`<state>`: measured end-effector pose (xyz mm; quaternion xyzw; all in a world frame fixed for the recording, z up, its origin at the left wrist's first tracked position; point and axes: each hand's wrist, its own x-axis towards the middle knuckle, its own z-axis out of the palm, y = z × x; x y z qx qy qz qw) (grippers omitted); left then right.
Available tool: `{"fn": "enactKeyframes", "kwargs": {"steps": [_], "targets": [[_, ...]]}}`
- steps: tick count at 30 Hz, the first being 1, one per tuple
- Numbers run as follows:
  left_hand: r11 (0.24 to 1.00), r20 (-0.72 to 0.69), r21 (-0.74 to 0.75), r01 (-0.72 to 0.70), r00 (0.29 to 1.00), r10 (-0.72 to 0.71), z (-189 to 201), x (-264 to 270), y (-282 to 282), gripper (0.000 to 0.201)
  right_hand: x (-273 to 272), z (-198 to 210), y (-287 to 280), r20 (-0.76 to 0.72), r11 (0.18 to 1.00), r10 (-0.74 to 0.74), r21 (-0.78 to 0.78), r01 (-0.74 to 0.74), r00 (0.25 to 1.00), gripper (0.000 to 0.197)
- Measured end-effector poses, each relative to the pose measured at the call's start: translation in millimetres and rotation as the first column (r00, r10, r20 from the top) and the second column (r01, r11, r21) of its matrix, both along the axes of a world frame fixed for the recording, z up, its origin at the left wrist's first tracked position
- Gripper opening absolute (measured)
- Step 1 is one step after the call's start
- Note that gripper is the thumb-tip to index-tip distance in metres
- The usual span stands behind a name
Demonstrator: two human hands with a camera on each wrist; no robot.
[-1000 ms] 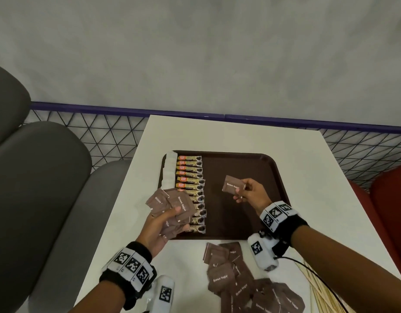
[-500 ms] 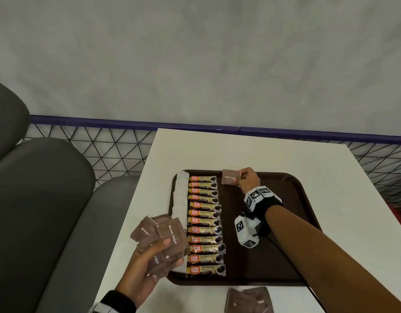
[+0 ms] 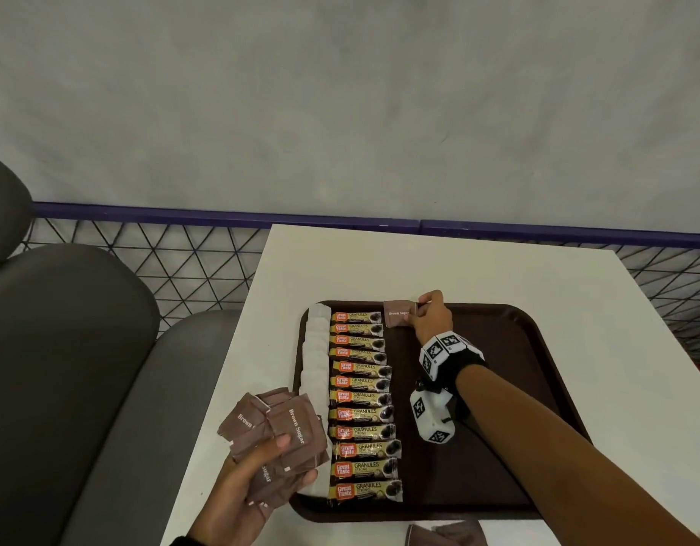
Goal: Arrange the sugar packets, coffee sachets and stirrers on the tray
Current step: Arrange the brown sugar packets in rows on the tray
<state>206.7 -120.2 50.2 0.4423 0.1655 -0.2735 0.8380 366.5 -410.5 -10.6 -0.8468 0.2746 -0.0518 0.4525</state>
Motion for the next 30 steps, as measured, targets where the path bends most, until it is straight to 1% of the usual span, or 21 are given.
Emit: {"fn": "enactKeyframes", "kwargs": {"steps": [3, 6, 8, 10, 11, 13, 15, 16, 18, 20, 22, 26, 28, 30], "targets": [[1.0, 0.013, -0.005, 0.024, 1.0, -0.024, 3.4, -0.1, -5.8, 0.04, -2.8, 5.4, -0.3, 0.004, 1.0, 0.002, 0.029, -0.002, 1.0, 0.033], [1.0, 0.01, -0.013, 0.021, 1.0, -0.021, 5.3, -1.7, -11.8, 0.043, -10.7, 11.4, -0.5, 0.061, 0.999, -0.024, 0.037, 0.021, 0.998, 0.043], [1.0, 0.021, -0.004, 0.018, 1.0, -0.018, 7.0, -3.7, -17.4, 0.043, -21.4, 15.0, -1.6, 0.105, 1.0, -0.012, 0.019, 0.01, 0.994, 0.041], [1.0, 0.042, 0.012, 0.02, 0.999, -0.02, 9.9, -6.3, -23.5, 0.04, -36.6, 17.7, -6.2, 0.114, 0.999, 0.035, -0.043, -0.03, 0.993, 0.036], [1.0, 0.052, 0.01, 0.017, 0.999, -0.018, 12.2, -8.1, -26.6, 0.037, -45.4, 18.8, -11.0, 0.093, 0.993, 0.059, -0.111, -0.048, 0.994, 0.034], [1.0, 0.056, -0.006, -0.003, 0.998, 0.004, 15.5, -11.3, -31.0, 0.032, -64.8, 22.4, -26.4, -0.021, 0.951, 0.061, -0.301, -0.065, 0.998, 0.034], [0.999, 0.06, -0.008, -0.035, 0.998, 0.035, 17.1, -14.2, -32.7, 0.028, -85.1, 25.0, -48.2, -0.145, 0.891, -0.019, -0.45, -0.049, 0.989, 0.036], [0.999, 0.069, -0.006, -0.049, 0.996, 0.05, 17.6, -15.7, -32.6, 0.027, -95.0, 25.4, -59.3, -0.176, 0.873, -0.073, -0.488, -0.022, 0.982, 0.035], [0.998, 0.089, -0.003, -0.063, 0.994, 0.063, 18.1, -17.8, -31.4, 0.028, -111.9, 24.7, -79.1, -0.192, 0.851, -0.172, -0.523, 0.047, 0.966, 0.035], [0.998, 0.099, -0.001, -0.065, 0.993, 0.064, 18.2, -20.3, -29.5, 0.028, -124.7, 23.4, -93.6, -0.219, 0.836, -0.226, -0.544, 0.073, 0.949, 0.035], [0.998, 0.098, 0.009, -0.064, 0.993, 0.063, 16.6, -23.0, -28.6, 0.028, -134.6, 21.7, -103.4, -0.26, 0.827, -0.229, -0.561, 0.046, 0.938, 0.037], [0.999, 0.113, 0.013, -0.045, 0.993, 0.043, 15.4, -26.9, -31.1, 0.033, -146.0, 18.7, -114.2, -0.312, 0.81, -0.181, -0.585, -0.039, 0.933, 0.039], [0.999, 0.124, 0.029, -0.029, 0.992, 0.026, 15.4, -27.3, -33.7, 0.036, -149.4, 16.7, -118.3, -0.316, 0.811, -0.179, -0.583, -0.043, 0.932, 0.038], [0.999, 0.121, 0.042, -0.018, 0.993, 0.013, 14.2, -26.4, -36.8, 0.04, -152.3, 14.4, -121.9, -0.321, 0.829, -0.182, -0.558, -0.03, 0.93, 0.037]]}}
